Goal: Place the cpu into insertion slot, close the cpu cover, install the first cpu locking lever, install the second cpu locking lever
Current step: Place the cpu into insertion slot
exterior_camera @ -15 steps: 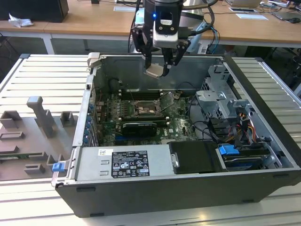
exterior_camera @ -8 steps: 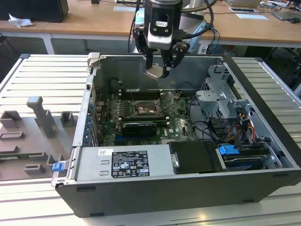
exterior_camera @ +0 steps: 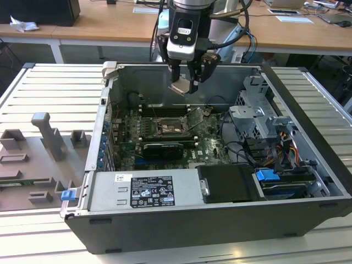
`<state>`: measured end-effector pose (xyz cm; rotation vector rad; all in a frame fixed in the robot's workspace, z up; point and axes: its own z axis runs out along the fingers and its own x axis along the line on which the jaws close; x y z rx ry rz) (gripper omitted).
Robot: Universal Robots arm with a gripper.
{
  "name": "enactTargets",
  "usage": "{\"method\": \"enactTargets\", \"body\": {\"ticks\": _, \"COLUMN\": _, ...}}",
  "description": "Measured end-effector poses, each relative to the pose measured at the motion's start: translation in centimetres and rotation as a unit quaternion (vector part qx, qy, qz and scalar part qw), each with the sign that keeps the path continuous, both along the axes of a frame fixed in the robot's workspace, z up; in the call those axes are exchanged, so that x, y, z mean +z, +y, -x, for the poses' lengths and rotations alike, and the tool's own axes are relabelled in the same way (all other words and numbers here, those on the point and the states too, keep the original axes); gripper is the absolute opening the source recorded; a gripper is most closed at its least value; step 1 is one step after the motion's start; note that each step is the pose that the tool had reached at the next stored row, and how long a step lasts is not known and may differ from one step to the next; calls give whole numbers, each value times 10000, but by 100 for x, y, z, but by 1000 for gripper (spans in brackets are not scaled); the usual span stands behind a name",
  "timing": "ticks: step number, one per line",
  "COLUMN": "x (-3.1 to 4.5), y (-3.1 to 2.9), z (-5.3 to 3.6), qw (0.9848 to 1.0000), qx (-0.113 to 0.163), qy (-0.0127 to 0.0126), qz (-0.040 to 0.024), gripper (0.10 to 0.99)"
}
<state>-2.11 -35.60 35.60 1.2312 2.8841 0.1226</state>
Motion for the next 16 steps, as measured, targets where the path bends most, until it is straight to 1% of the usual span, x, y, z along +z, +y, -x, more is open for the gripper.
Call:
{"method": "enactTargets", "body": {"ticks": 6, "x": -27, "y": 0, "z": 0, "qw": 10000, "qx": -7, "qy": 0, "qz": 5, "gripper": 541}}
{"method": "enactTargets", "body": {"ticks": 9, "x": -46, "y": 0, "z": 0, "qw": 9999, "qx": -121, "qy": 9, "qz": 19, "gripper": 541}}
{"method": "enactTargets", "body": {"ticks": 11, "x": -64, "y": 0, "z": 0, "qw": 9994, "qx": -343, "qy": 16, "qz": 19, "gripper": 541}}
{"method": "enactTargets", "body": {"ticks": 14, "x": -82, "y": 0, "z": 0, "qw": 9979, "qx": -649, "qy": 20, "qz": 19, "gripper": 541}}
{"method": "enactTargets", "body": {"ticks": 16, "x": -97, "y": 0, "z": 0, "qw": 9971, "qx": -764, "qy": 21, "qz": 18, "gripper": 541}}
